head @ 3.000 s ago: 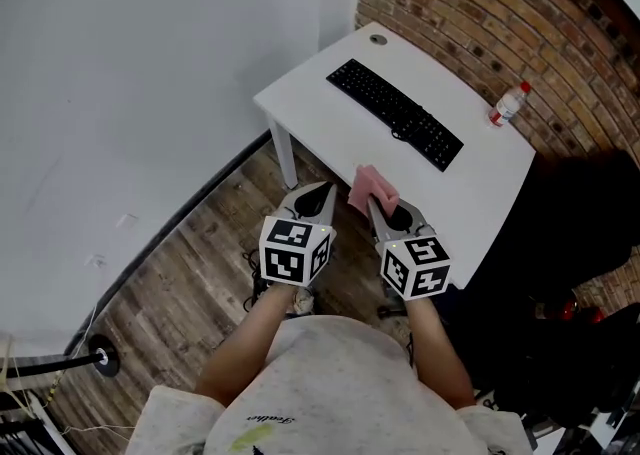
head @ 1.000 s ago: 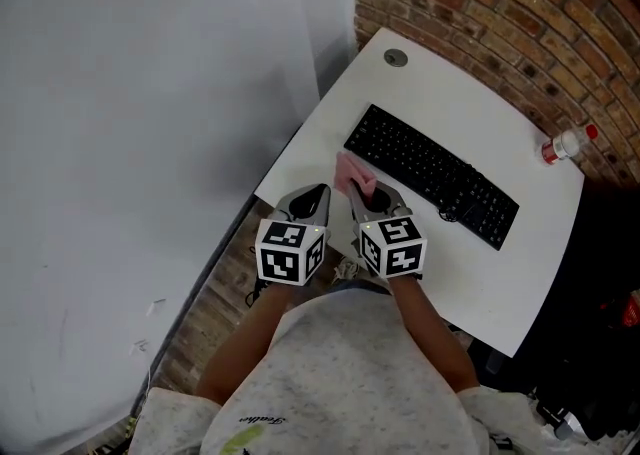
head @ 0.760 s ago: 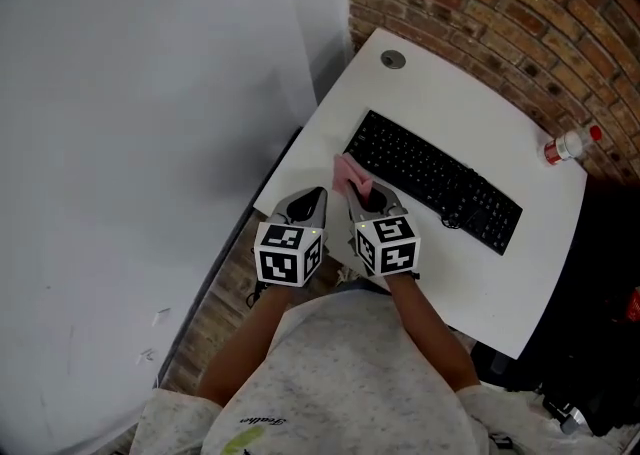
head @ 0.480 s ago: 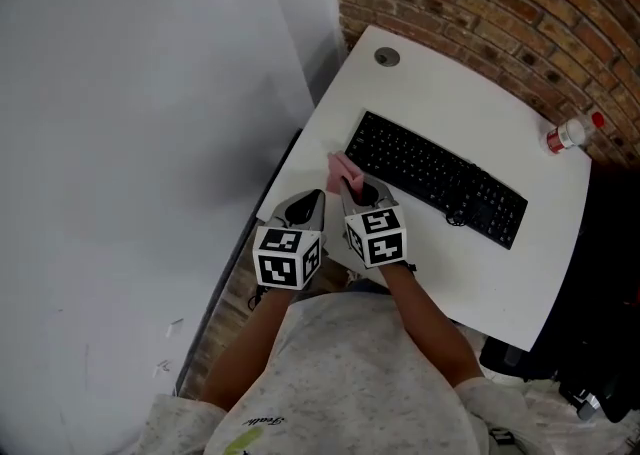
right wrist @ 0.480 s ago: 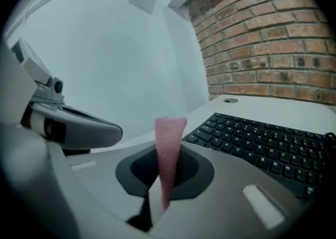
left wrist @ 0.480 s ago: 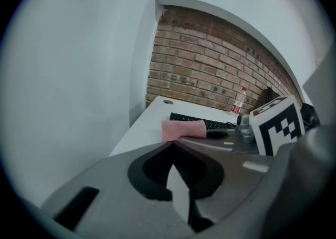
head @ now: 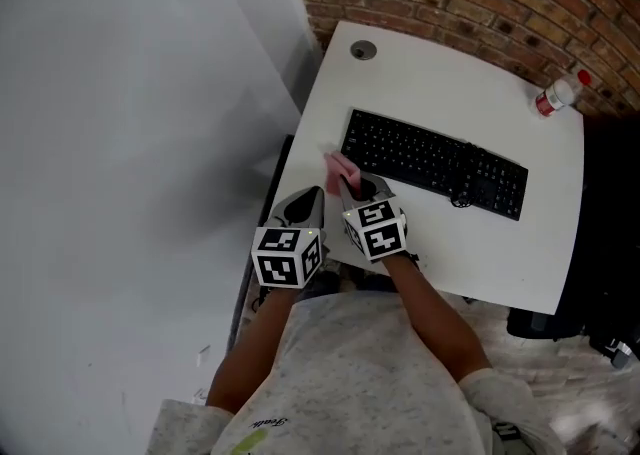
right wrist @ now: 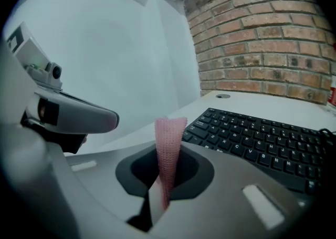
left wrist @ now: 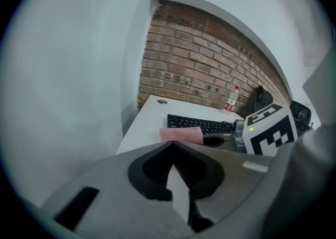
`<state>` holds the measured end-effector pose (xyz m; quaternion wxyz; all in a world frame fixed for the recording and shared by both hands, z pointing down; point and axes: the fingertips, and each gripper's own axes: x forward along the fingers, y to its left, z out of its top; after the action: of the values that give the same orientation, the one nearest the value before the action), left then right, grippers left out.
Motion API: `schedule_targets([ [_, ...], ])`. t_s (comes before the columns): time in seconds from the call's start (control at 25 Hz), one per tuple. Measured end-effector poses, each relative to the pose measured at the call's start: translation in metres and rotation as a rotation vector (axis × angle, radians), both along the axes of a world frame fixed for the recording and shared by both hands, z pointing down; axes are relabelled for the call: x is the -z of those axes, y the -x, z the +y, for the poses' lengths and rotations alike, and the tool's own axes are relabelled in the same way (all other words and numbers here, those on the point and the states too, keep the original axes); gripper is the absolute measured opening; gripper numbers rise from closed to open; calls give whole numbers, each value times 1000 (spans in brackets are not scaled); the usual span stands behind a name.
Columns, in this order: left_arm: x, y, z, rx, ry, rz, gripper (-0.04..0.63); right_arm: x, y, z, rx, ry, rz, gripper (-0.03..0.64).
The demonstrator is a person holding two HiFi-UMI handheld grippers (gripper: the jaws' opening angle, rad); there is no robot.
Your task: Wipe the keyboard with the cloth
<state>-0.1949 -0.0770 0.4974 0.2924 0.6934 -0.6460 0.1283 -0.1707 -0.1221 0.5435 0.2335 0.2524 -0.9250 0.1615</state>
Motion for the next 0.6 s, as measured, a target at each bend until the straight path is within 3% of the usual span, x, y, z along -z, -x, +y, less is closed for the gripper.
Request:
schedule_targets([
  [0.6,-3,-7,-25,-267,3,36,-2,1,-21,-4,-199,-24,80,22],
])
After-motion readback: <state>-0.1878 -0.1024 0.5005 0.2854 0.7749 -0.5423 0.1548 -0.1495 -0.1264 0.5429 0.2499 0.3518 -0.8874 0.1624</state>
